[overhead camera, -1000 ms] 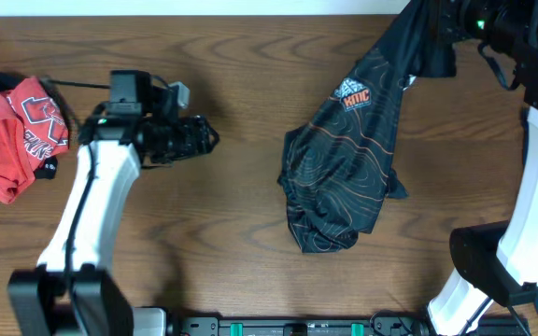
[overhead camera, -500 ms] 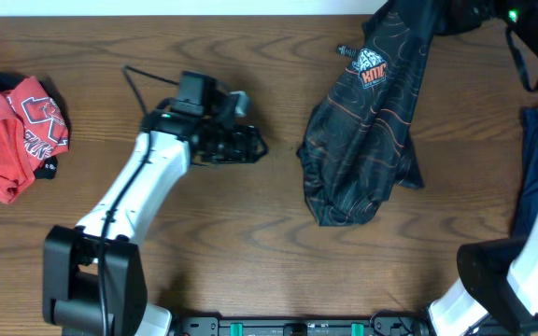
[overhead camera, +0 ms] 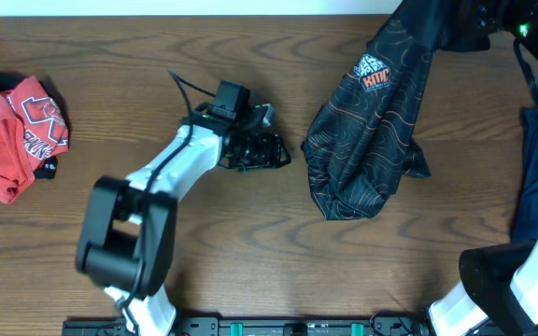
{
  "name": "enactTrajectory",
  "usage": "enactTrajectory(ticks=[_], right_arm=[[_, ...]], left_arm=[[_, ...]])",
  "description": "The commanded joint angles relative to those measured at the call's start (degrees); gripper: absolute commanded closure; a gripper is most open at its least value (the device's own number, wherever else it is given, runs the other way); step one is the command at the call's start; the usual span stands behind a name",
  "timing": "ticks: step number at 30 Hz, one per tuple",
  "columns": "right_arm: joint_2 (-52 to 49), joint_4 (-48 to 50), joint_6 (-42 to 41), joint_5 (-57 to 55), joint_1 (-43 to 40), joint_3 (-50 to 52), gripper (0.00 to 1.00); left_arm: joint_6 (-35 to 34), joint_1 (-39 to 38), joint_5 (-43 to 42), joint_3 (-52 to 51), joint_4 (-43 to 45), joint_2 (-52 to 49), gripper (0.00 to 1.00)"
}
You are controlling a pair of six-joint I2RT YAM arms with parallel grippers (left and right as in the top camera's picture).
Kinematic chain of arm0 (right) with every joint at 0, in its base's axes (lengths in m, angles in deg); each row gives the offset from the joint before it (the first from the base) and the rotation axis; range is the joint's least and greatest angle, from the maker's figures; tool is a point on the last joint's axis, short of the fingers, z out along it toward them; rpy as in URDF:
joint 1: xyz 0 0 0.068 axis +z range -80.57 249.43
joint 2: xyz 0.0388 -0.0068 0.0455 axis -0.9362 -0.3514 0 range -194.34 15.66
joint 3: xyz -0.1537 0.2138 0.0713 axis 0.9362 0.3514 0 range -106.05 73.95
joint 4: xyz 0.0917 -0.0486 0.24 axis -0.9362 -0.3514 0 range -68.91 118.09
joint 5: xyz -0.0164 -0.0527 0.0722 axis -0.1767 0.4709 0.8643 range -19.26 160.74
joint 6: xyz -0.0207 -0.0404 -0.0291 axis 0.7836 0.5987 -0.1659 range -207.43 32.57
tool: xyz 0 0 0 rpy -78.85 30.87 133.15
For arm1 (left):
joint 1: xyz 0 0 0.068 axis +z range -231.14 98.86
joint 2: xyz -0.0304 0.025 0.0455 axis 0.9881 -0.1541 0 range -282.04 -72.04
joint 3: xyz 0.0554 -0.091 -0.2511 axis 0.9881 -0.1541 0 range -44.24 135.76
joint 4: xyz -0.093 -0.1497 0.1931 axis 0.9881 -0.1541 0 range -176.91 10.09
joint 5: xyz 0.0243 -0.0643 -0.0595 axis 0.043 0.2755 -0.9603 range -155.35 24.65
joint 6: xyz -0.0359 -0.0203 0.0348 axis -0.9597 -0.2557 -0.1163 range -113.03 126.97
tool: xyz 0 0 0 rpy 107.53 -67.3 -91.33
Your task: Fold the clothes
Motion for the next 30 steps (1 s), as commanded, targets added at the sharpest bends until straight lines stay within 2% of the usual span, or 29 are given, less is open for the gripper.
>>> enactTrajectory(ticks=[1,8,12,20,25,30], right_arm=[[0.52,-0.33,0.81,0.48,0.11,-0.74,0.99],[0.52,-1.44,1.03,0.5,0.11,-0.74,0.99],[0.52,-1.42,1.25,0.5,0.09,-0.74,0.99],[1.11,-1.42,1.46,0.5,0.11,-0.74,0.99],[2.16,-1.44,1.46,0.5,0.09,-0.74,0.99],[3.58,-2.34,1.9,0.48,0.09,-0.74,0.99]], left_arm=[[-3.32,0.2,-8.17,1.07,3.39,-3.32,0.41],[-6.99,0.17,-12.41,1.07,11.82,-6.75,0.4],[-11.45,-0.31,-14.01,1.07,17.31,-7.91,0.42],[-14.43,-2.86,-13.97,1.07,21.79,-9.46,0.42],[-16.33,-3.67,-13.97,1.07,23.12,-11.32,0.54],[-16.72,-3.61,-13.94,1.07,23.26,-12.52,0.56]])
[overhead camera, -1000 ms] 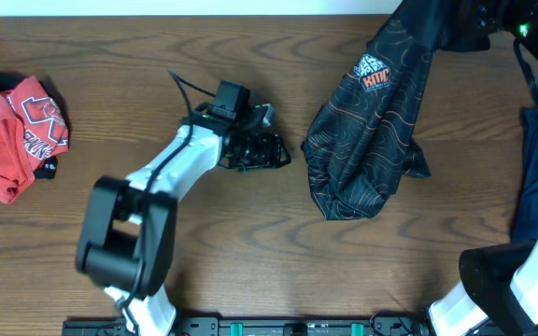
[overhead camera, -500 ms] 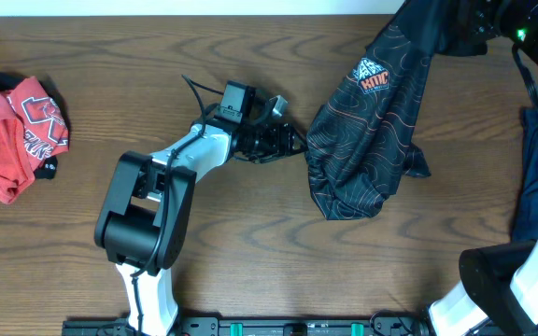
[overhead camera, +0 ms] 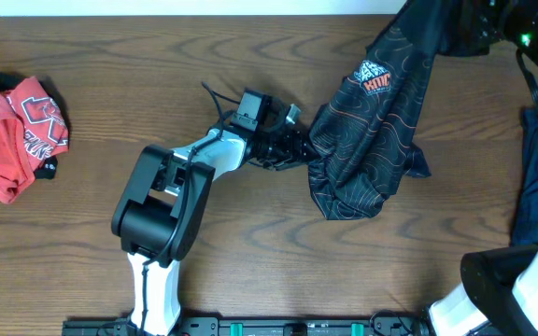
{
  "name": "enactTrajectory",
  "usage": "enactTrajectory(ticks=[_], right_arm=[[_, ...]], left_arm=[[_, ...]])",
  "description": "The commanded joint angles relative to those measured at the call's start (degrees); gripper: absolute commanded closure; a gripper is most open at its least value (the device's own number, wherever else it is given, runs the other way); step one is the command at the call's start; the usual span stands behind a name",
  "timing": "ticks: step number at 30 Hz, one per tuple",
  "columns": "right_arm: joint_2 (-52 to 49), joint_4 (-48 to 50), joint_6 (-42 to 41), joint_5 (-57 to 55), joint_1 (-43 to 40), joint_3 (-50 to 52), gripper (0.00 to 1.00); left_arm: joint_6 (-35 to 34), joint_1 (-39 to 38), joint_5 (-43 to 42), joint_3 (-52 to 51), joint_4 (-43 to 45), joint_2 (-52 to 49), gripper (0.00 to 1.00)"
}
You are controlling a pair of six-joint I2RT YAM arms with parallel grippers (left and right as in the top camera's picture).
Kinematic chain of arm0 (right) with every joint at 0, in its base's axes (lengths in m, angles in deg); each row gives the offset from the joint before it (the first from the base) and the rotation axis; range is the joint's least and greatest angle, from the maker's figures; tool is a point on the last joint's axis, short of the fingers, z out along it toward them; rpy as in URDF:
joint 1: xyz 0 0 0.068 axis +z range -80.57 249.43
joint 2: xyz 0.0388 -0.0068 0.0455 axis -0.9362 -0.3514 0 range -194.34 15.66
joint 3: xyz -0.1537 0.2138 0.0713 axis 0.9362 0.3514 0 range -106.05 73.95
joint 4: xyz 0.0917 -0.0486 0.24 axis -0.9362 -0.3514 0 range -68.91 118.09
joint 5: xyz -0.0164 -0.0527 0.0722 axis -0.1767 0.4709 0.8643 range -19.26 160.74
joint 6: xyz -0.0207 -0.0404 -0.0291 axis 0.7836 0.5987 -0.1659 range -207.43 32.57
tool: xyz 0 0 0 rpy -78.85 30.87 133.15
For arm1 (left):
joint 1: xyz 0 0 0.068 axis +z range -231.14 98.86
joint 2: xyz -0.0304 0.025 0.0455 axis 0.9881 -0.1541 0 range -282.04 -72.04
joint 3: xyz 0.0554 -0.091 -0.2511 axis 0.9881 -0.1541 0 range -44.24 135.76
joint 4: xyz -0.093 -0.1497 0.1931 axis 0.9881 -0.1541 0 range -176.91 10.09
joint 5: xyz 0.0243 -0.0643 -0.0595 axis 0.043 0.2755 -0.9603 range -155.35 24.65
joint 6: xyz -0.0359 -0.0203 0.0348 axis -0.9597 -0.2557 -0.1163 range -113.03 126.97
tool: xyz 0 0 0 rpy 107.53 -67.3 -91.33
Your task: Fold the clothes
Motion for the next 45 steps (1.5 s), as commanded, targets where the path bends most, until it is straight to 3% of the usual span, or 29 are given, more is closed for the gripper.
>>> enactTrajectory(ticks=[1,3,4,6,9,11,14,23,31,39,45], right_arm=[[2.64,-0.17,1.27,0.24,0.09,-0.74,0.99],[2.99,-0.39,1.27,0.24,0.09,-0.74,0.99],[3.17,-0.46,1.27,0.24,0.09,-0.74,0.99],[3.34,-0.5,1.25,0.26,0.09,-0.74,0.99],[3.67,-0.59,1.25,0.26,0.09,-0.74,0.99],[3.76,-0.59,1.25,0.26,0.09,-0.74,0.99],[3.82,-0.66,1.25,0.26,0.09,-0.74,0.99],[4.13,-0.79,1.27,0.22,0.04,-0.74,0.99],[4.46,-1.03,1.68,-1.97,0.04,-0.72,0.99],[3.76,-1.68,1.6,-4.55,-0.09,-0.59,0.99],[0.76,-2.58,-1.62,-4.5,-0.63,0.22,0.99]], left_arm=[[-0.85,0.13,-0.46,1.01,0.37,-1.09,0.62],[-0.96,0.13,-0.52,1.01,1.16,-1.09,0.78],[-1.31,0.13,-0.5,1.01,1.6,-1.09,0.81],[-1.51,0.13,-0.31,1.01,2.14,-1.09,0.81],[-2.01,0.13,0.46,1.01,2.19,-1.16,0.67],[-2.38,0.13,0.63,1.01,2.47,-1.25,0.66],[-2.56,0.13,1.62,1.01,2.89,-1.25,0.94],[-2.58,4.98,3.41,1.99,3.19,-1.11,0.94],[-2.62,21.14,-4.42,6.19,-0.31,0.9,0.94],[-1.09,34.18,-5.75,8.83,-2.23,5.77,0.94],[4.26,41.03,-5.46,13.81,-9.27,12.83,0.94]])
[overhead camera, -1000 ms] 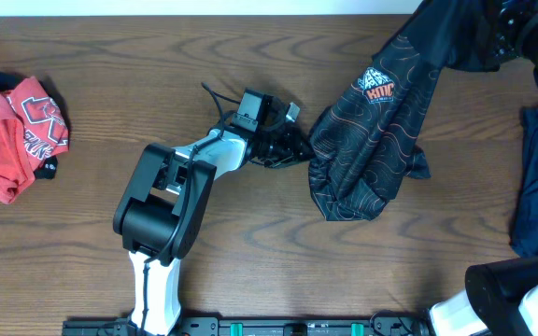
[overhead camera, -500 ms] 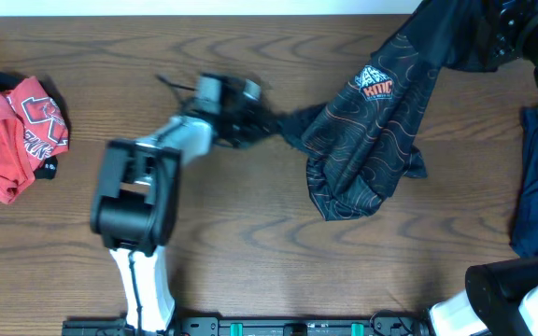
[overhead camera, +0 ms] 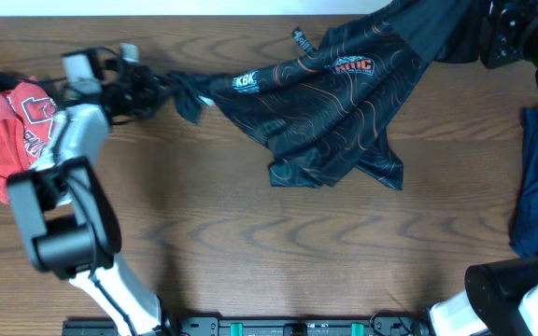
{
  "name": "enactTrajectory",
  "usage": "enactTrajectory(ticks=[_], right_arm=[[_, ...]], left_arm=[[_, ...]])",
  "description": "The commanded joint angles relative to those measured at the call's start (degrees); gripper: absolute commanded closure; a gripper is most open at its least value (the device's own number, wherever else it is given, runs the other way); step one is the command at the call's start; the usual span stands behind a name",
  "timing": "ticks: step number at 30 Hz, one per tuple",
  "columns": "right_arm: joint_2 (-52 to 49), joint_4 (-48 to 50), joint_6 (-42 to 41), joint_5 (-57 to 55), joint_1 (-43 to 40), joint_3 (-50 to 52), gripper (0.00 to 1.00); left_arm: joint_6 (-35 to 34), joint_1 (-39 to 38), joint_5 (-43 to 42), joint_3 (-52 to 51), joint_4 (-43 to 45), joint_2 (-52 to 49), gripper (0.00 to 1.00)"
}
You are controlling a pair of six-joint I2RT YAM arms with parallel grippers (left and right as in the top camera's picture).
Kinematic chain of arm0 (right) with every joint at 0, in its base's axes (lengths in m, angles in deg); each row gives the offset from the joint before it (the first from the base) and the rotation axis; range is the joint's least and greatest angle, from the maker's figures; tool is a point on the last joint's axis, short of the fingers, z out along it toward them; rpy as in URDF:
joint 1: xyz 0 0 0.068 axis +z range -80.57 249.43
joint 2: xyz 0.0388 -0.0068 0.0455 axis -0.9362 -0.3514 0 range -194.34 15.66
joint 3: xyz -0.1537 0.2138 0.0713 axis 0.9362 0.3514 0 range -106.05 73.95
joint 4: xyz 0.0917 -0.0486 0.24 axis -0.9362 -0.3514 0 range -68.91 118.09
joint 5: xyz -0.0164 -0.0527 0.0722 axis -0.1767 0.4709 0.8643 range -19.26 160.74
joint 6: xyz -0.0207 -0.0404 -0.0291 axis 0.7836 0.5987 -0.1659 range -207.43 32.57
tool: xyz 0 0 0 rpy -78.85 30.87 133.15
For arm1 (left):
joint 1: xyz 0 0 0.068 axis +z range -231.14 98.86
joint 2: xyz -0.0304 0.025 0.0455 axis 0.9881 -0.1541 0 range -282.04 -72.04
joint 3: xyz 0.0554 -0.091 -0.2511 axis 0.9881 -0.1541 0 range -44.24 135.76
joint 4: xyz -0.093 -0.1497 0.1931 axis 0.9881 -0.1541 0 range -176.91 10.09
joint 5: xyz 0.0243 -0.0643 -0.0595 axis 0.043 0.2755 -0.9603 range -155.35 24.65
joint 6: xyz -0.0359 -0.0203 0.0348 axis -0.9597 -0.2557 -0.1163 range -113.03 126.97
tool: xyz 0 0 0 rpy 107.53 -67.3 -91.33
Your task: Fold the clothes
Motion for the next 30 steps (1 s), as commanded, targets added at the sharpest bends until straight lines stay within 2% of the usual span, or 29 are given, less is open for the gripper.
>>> enactTrajectory(ticks=[1,11,18,30], right_arm=[[-2.6,-0.17,-2.71,-1.05,-0.81,0.37,0.99],[-11.32,-0.26,-4.44,-1.03,-3.82,0.76,0.99],[-12.0,5.05,-7.74,-0.7,-8.59,0.74,0.99],[-6.16,20.09,-15.76,19.76,-21.33,0.74,0.99]], left_arm=[[5.01,3.04,-1.07,4.52,-2.82,6.4,0.94],[6.99,9.97,0.59,8.52,-5.97,20.7,0.94],[8.33,14.6,2.32,9.46,-8.13,28.79,0.94],[8.28,22.8,3.48,11.23,-7.93,38.66,0.94]])
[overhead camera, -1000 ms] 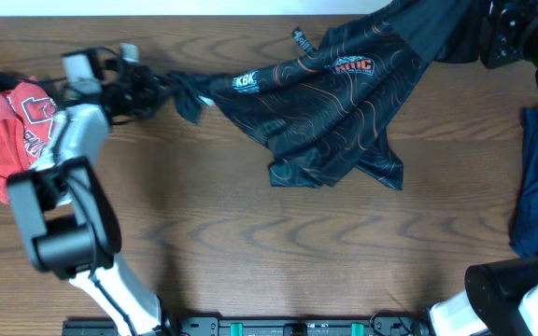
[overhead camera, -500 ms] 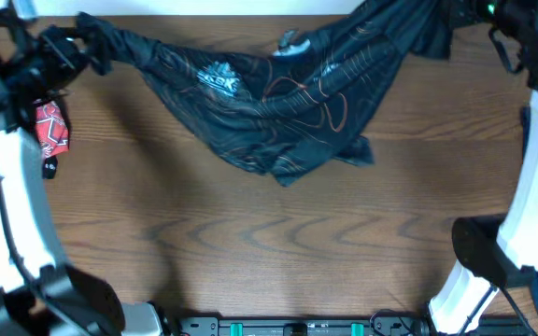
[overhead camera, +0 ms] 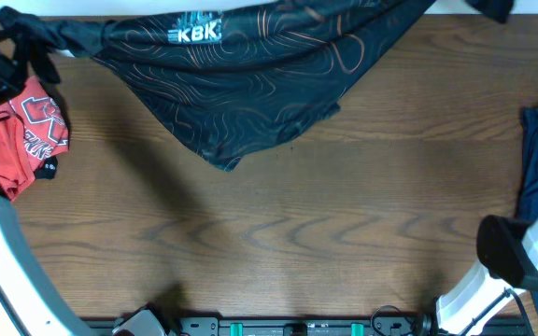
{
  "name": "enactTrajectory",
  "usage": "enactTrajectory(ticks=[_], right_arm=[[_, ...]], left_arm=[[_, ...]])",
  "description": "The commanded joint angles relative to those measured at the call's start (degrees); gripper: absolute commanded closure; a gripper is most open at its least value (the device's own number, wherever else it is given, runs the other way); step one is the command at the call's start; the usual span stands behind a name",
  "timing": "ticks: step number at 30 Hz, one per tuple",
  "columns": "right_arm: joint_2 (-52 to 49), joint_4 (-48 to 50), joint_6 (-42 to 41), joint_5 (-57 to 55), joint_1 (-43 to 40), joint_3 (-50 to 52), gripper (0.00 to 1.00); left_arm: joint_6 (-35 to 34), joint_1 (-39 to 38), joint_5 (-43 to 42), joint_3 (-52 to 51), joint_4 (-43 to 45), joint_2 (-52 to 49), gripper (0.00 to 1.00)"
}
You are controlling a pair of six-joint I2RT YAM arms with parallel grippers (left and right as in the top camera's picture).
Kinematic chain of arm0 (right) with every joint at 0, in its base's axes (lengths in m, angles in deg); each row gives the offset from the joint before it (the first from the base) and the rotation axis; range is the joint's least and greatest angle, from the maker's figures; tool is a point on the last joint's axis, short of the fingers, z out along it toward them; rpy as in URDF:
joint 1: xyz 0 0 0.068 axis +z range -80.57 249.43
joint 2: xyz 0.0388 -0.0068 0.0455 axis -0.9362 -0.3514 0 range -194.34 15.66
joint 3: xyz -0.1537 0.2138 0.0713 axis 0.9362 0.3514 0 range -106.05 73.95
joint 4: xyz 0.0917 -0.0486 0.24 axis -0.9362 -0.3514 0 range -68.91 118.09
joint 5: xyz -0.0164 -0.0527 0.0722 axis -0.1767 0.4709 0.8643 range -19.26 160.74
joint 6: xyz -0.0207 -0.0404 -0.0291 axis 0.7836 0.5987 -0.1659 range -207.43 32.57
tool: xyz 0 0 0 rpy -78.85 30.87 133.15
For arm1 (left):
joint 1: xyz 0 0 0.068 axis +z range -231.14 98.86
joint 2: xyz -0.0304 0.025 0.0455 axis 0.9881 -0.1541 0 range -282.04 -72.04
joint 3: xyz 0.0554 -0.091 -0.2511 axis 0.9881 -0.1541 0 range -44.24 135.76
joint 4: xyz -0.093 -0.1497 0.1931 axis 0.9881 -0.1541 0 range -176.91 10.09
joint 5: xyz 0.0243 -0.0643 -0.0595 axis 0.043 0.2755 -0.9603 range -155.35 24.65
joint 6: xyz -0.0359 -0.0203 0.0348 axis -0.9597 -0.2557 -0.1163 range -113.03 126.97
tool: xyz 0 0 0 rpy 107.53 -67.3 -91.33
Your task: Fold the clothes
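Note:
A black shirt [overhead camera: 250, 84] with orange contour lines and a white KBK logo is stretched wide along the far edge of the wooden table [overhead camera: 297, 243]. Its lower part hangs down to a point near the table's middle left. At the far left, my left gripper [overhead camera: 21, 37] is shut on one bunched end of the shirt. The other end runs off the top right, where my right gripper [overhead camera: 491, 7] shows only as a dark part at the frame's edge. That end stays taut, so it is held.
A crumpled red garment [overhead camera: 17, 140] lies at the left edge under the left arm. A dark blue garment hangs at the right edge. The right arm's base [overhead camera: 502, 271] stands at the bottom right.
My left gripper has moved from left of centre to the far top-left corner with the shirt's end. The shirt, which draped diagonally, now spans nearly the full table width and is lifted at the back.
My right gripper held the black shirt dangling at the top right while the left gripper sat apart at mid-table. The left gripper was then at the shirt's lower edge. Later it was at the far left with one end, and the shirt is now spread between both.

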Motion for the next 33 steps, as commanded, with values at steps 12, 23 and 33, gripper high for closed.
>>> enactTrajectory(ticks=[12,23,33], right_arm=[[7.61,-2.43,-2.45,16.33,-7.63,-0.66,0.99],[10.01,-17.16,5.18,0.92,-7.63,-0.66,0.99],[19.8,-18.82,6.99,-6.14,-7.63,-0.66,0.99]], left_arm=[[-7.43,2.19,-2.43,12.02,3.63,2.08,0.94],[-10.32,2.19,-11.8,23.67,3.52,5.84,0.94],[-10.43,2.21,-10.32,23.76,3.48,12.83,0.94]])
